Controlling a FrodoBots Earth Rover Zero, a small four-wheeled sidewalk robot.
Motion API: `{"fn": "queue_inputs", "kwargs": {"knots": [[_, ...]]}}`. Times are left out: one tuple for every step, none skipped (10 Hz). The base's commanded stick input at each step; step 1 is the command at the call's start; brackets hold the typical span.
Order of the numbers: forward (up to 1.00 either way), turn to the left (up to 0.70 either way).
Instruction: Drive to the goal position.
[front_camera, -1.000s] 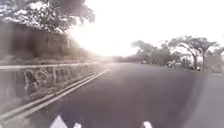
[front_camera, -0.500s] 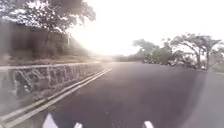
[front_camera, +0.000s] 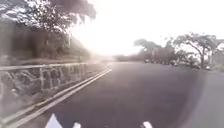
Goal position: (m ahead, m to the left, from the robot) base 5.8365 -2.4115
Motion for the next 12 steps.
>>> {"fn": "queue_inputs", "kwargs": {"knots": [[0.7, 0.0], [0.7, 0.0], [0.7, 0.0], [0.7, 0.0], [0.7, 0.0], [0.7, 0.0], [0.7, 0.0], [0.7, 0.0], [0.7, 0.0], [0.7, 0.0], [0.7, 0.0], [0.7, 0.0]]}}
